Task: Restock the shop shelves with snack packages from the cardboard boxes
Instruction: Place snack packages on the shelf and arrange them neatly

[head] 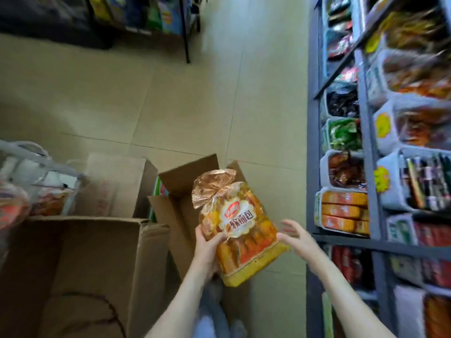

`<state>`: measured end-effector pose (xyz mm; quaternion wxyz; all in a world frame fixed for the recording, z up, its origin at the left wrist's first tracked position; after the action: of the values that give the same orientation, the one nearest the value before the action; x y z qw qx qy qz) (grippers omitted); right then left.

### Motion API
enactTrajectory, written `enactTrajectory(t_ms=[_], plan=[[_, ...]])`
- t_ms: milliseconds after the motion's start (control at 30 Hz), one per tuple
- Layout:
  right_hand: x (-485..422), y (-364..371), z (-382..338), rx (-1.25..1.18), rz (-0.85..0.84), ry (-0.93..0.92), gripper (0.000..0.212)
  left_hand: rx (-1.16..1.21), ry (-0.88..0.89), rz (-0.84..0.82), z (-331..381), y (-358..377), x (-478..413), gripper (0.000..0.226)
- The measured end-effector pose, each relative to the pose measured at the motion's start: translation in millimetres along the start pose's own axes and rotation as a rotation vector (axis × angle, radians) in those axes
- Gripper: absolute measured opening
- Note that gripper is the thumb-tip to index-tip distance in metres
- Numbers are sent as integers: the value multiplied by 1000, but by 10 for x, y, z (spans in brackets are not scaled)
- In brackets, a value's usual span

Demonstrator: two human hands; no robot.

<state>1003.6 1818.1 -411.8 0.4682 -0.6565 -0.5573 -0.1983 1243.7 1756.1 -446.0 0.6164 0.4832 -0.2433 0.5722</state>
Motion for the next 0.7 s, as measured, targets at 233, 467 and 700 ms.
enactTrajectory(t_ms=[233, 467, 700], plan=[[1626, -691, 629, -407, 214, -67, 44, -241, 24, -390, 117, 963, 1313, 55], [3287, -881, 1558, -635, 465, -149, 24, -488, -28, -626, -824, 1332, 2394, 69], [4669, -720, 2293, -749, 570, -239, 33, -569, -86, -828, -1669, 1533, 3419, 85]])
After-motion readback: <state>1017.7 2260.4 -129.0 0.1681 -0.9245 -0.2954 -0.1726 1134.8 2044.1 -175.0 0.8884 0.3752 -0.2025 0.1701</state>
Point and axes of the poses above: each hand's wrist, its own x-axis away from the middle knuckle, its own y-axis out of the palm, z = x × y, the point moved 10 cm from there along -x, towards the middle knuckle, and after that the axes turned 6 degrees about x, right-handed, at the moved point
